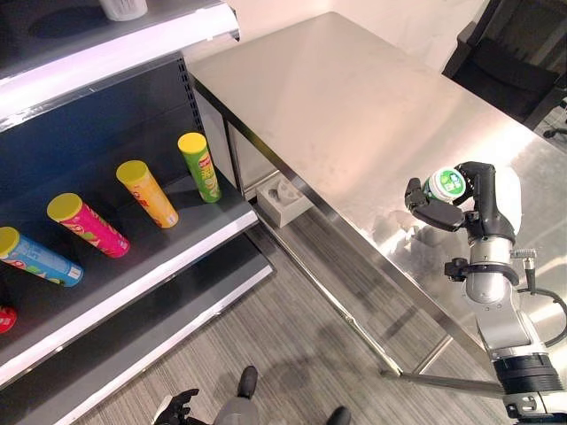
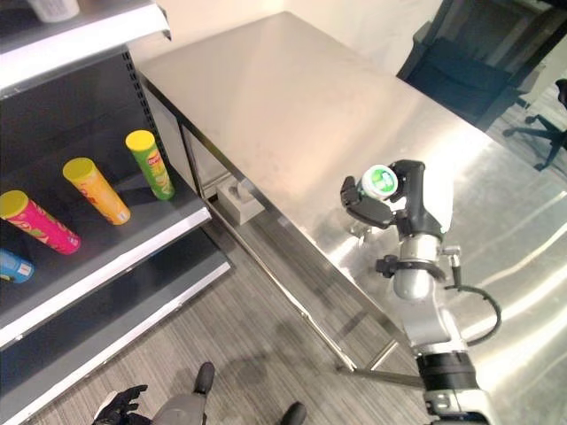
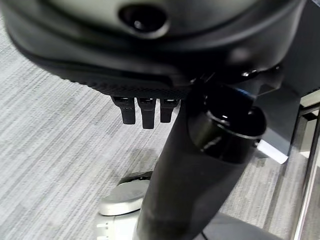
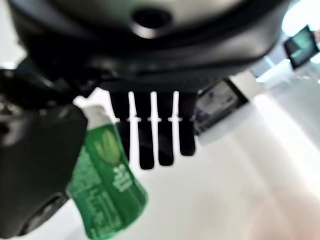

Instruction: Put the goods on the table back onto the shelves and tidy them up.

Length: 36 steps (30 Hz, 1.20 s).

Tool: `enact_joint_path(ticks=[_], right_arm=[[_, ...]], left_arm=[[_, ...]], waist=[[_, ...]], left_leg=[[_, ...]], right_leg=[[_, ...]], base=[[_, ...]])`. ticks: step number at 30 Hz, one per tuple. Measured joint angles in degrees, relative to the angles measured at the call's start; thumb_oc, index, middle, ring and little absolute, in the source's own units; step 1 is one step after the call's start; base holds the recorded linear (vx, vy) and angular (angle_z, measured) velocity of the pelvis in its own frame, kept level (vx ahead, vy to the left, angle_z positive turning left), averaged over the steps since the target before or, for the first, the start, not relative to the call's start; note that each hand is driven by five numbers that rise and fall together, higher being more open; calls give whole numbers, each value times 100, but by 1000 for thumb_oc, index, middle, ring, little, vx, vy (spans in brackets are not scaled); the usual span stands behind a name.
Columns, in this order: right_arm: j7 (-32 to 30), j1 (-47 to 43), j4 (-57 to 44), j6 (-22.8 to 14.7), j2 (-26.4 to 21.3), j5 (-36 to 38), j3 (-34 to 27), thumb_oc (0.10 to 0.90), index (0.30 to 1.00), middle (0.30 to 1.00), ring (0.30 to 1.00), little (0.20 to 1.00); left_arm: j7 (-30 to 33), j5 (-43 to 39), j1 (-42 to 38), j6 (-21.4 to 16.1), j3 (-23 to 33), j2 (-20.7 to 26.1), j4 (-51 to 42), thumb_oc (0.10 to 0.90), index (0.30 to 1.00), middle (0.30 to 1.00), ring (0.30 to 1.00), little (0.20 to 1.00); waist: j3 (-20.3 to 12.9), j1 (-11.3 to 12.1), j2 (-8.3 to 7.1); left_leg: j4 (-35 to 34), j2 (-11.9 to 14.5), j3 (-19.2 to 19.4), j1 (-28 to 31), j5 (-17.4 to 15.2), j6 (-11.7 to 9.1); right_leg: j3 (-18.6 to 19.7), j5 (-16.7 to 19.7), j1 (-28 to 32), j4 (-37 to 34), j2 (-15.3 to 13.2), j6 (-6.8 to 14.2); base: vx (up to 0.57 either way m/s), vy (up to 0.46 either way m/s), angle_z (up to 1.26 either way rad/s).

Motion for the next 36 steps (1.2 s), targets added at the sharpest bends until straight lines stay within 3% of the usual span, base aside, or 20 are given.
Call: enact_joint_path(ticks=[4, 13, 14, 17, 23, 25, 26, 27, 28, 29, 30, 32, 33, 34, 36], right_arm=[[81, -105, -430, -176, -283, 281, -120, 400, 300, 300, 300, 300], [497, -885, -367, -403, -819, 1281, -61, 400, 300, 300, 300, 300], [599, -1243, -370, -425, -1163, 1489, 169, 400, 300, 300, 300, 300], [725, -1878, -176, -653, -1288, 1787, 499, 400, 300, 300, 300, 300], [935, -2731, 42, -899, -1508, 2622, 1002, 400, 300, 300, 300, 300], [1045, -3104, 49, -1025, -1701, 3017, 1477, 400, 300, 300, 300, 300], [1057, -3185, 44, -1090, -1907, 3112, 1638, 400, 300, 300, 300, 300], [1081, -3330, 22, -1133, -2537, 3155, 1956, 400, 300, 300, 300, 300], [1146, -3385, 28, -1118, -2681, 3148, 2073, 400, 300, 300, 300, 300], [1191, -3391, 22, -1101, -2485, 3151, 2152, 400, 300, 300, 300, 300], [1242, -3386, 0, -1103, -2388, 3150, 2230, 400, 300, 300, 300, 300], [1311, -3383, 1, -1076, -2401, 3154, 2316, 400, 300, 300, 300, 300], [1258, -3388, 9, -1071, -2559, 3185, 2229, 400, 300, 300, 300, 300], [1337, -3417, 22, -1042, -2557, 3184, 2226, 400, 300, 300, 300, 300], [1416, -3383, 40, -1036, -2319, 3189, 2057, 400, 300, 300, 300, 300]], left_arm=[[-10, -1, 1, 13, 23, 4, 11, 800, 900, 900, 900, 900], [-132, -7, 18, 110, 131, 2, 99, 800, 900, 900, 900, 900], [-133, -10, 14, 109, 130, 7, 141, 800, 900, 900, 900, 900], [-133, -55, 4, 104, 132, 20, 256, 800, 900, 900, 900, 900], [-239, -272, 69, 116, 137, 62, 267, 800, 900, 900, 900, 900], [-241, -291, 311, 119, 178, 65, 405, 800, 900, 900, 900, 900], [-236, -291, 302, 117, 175, 62, 443, 800, 900, 900, 900, 900], [-244, -291, 121, 116, 159, 44, 486, 800, 900, 900, 900, 900], [-241, -290, 74, 108, 247, 72, 435, 800, 900, 900, 900, 900], [-235, -292, 119, 120, 356, 141, 437, 800, 900, 900, 900, 900], [-245, -288, 192, 147, 348, 198, 452, 800, 900, 900, 900, 900], [-251, -289, 294, 179, 336, 143, 536, 800, 900, 900, 900, 900], [-232, -289, 351, 158, 272, 131, 471, 800, 900, 900, 900, 900], [-231, -288, -53, 100, 280, 346, 423, 800, 900, 900, 900, 900], [-263, -266, -151, 71, 250, 294, 548, 800, 900, 900, 900, 900]], waist=[[-3, 3, 3], [-171, 15, 29], [-248, 34, 75], [-319, 24, 48], [-416, 522, 109], [-441, 665, 272], [-475, 672, 263], [-421, 461, 374], [-377, 507, 347], [-326, 579, 132], [-319, 567, 24], [-333, 410, 9], [-545, -84, 345], [-469, 24, 64], [-495, -22, 47]], left_leg=[[0, 8, 0, 87, 1, -1], [3, 53, -52, 163, 33, -45], [3, 87, -126, 171, 47, -67], [133, 193, -295, 104, 94, -140], [186, 690, -578, -57, 186, -464], [205, 925, -648, -157, 235, -601], [213, 938, -683, -245, 379, -621], [22, 923, -154, -547, 849, -605], [36, 1154, 746, -548, 532, -232], [365, 1172, 1275, -566, 406, -62], [705, 1191, 1354, -511, 335, -155], [1385, 1183, 1428, -301, 160, -370], [841, 981, 1485, 112, -30, -345], [672, 682, 1465, 88, -96, -219], [611, 462, 1524, 34, -137, -127]], right_leg=[[1, 0, 93, 0, 7, 0], [-52, -3, 205, 0, 53, -4], [-117, -24, 255, -1, 111, -30], [-285, -94, 399, 2, 260, -87], [-477, -324, 452, -1, 837, -372], [-653, -441, 594, 2, 1132, -508], [-787, -458, 593, 4, 1182, -533], [-1151, -532, 592, -2, 1213, -699], [-1293, -518, 555, -43, 1147, -822], [-1246, -518, 522, -35, 950, -856], [-1236, -494, 528, -30, 775, -848], [-1425, -371, 741, 51, 444, -672], [-1665, -359, 937, 218, 331, -508], [-1651, -291, 903, 261, 55, -408], [-1724, -127, 1099, 334, -176, -269]], base=[[-35, -56, 0], [-46, -104, 3], [-101, -215, 25], [-111, -268, 33], [-78, -215, 26], [-187, -155, 56], [-299, -19, 149], [-153, 9, 150], [-136, 29, 115], [-64, 60, 14], [-84, 92, -13], [-28, 127, 72], [102, 381, 151], [156, 534, 139], [106, 441, 80]])
